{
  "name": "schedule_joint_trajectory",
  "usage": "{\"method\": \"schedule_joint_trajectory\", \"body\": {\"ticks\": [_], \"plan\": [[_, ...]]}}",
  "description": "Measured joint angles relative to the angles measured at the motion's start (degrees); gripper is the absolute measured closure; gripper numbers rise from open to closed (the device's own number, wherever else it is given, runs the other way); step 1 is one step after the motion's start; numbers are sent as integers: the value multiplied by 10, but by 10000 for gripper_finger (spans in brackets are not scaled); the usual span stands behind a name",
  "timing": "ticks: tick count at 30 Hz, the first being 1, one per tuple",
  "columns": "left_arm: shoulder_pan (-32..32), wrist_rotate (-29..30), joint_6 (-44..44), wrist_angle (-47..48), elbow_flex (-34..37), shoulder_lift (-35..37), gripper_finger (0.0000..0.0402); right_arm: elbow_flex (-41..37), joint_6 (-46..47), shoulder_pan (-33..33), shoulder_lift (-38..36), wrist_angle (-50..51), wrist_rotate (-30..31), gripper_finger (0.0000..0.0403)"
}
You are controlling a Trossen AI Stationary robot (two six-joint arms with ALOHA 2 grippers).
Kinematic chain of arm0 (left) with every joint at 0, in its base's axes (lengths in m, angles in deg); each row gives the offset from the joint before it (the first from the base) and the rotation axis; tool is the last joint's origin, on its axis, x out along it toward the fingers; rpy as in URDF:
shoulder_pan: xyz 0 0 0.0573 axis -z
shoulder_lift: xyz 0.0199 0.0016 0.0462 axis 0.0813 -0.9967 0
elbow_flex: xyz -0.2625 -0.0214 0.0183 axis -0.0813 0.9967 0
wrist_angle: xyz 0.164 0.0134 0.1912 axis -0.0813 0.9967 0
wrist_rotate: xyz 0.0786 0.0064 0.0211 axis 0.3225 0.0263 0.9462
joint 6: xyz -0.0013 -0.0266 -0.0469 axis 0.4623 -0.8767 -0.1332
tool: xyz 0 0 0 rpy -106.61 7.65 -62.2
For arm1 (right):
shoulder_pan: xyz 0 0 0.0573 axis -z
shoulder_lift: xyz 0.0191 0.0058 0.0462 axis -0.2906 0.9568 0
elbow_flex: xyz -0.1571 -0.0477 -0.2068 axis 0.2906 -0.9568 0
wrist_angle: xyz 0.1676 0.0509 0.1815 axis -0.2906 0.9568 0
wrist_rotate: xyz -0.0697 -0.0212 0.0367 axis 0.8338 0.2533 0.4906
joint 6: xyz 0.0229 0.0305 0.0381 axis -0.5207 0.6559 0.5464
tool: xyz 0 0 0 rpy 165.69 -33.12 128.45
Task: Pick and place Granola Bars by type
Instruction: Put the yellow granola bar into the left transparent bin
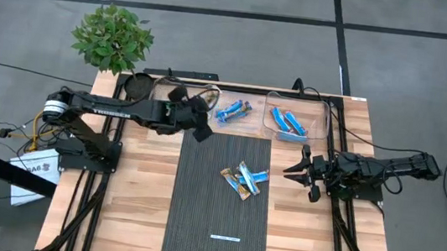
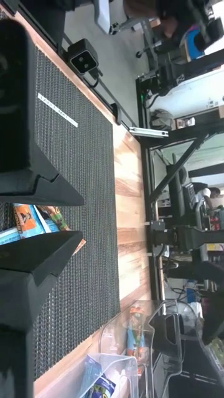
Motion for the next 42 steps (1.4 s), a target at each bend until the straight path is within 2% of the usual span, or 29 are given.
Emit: {"method": "schedule_joint_trajectory", "body": {"ticks": [12, 23, 37, 42], "plan": [[-55, -5, -57, -1, 127, 96, 338, 0, 0, 0, 0, 0, 0, 336], [-91, -4, -68, -12, 199, 160, 338, 0, 0, 0, 0, 0, 0, 336], [-120, -3, -67, -36, 219, 165, 338, 0, 0, 0, 0, 0, 0, 336], [-130, -2, -67, -43, 219, 145, 338, 0, 0, 0, 0, 0, 0, 336]]}}
